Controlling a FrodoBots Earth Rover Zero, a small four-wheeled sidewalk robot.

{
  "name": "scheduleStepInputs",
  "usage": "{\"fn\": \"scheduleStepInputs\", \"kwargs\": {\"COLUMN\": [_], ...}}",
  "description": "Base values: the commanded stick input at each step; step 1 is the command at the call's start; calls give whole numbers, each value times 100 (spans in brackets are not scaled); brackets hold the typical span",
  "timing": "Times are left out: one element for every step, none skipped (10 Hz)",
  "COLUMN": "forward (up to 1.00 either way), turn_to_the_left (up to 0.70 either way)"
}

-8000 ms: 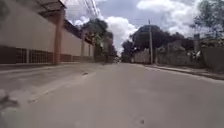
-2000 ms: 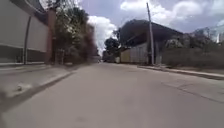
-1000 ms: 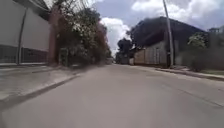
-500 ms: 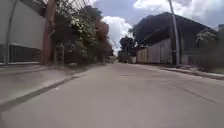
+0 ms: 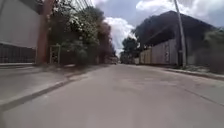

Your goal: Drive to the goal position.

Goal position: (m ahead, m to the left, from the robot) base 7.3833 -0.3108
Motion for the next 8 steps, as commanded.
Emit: {"fn": "scheduleStepInputs", "kwargs": {"forward": [100, 100, 100, 100, 100, 100, 100, 100], "turn_to_the_left": [19, 36, 39, 32, 2, 0, 0, 0]}}
